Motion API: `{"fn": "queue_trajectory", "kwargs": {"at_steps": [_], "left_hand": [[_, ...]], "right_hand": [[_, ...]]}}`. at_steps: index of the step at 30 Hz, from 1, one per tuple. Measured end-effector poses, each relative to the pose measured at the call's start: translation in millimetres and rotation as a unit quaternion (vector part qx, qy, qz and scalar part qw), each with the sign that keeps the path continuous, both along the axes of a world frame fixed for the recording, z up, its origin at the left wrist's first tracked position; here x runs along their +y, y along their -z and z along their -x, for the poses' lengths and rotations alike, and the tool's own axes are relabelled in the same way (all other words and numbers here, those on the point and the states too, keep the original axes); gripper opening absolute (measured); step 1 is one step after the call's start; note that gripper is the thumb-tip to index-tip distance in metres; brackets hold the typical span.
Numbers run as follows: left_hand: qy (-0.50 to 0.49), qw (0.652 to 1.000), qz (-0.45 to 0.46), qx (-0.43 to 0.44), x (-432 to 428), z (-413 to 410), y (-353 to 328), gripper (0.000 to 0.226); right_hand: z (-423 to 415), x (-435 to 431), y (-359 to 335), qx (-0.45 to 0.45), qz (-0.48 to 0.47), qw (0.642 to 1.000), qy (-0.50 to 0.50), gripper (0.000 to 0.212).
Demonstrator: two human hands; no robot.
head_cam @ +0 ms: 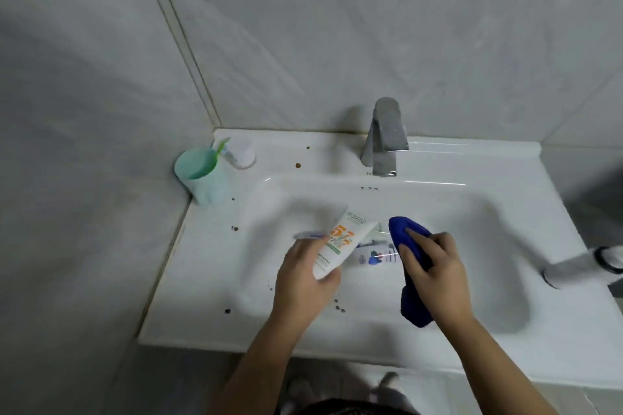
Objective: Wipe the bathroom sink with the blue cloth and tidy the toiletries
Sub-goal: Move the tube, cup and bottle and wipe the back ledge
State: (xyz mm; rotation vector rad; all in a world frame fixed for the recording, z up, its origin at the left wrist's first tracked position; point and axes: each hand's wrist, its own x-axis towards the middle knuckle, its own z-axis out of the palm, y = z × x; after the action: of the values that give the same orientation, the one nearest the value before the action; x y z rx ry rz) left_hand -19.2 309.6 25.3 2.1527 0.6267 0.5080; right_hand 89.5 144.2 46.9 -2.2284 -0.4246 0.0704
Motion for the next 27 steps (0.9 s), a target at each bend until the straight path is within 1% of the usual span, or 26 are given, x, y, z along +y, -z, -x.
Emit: {"fn": "queue_trajectory", "kwargs": {"at_steps": [4,7,9,12,18,23,27], "left_hand": [[0.066,0.998,0.007,0.008,-50.9,-51.3,-3.0,0.055],[0.093,0.996,-0.015,0.008,-86.8,-92.7,2.3,0.046],[0.096,0.995,-0.015,0.013,-108.3,-121.1,5.0,0.045],[0.091,0.995,-0.009,0.032,-133.3,-168.2,4.8,0.048],[0.07,0.995,-0.048,0.056,-139.5,-261.9,27.2,0.048],[0.076,0.991,-0.094,0.066,-119.2,-320.6,51.0,0.048],[0.092,0.985,-0.124,0.072,-106.7,-351.3,65.1,0.048]], "right_hand": [[-24.6,-67.3,-7.1,0.023,-0.021,0.995,0.092,0.03],[-41.9,-105.5,-12.0,0.015,-0.025,0.99,0.137,0.03],[-58.7,-118.9,-15.5,0.011,-0.038,0.988,0.151,0.03],[-90.7,-122.3,-18.4,0.023,-0.074,0.981,0.175,0.03],[-142.1,-107.3,-0.6,0.076,-0.14,0.963,0.216,0.03],[-177.6,-97.3,26.0,0.109,-0.148,0.951,0.25,0.033],[-194.9,-93.7,38.9,0.123,-0.148,0.948,0.253,0.033]]}}
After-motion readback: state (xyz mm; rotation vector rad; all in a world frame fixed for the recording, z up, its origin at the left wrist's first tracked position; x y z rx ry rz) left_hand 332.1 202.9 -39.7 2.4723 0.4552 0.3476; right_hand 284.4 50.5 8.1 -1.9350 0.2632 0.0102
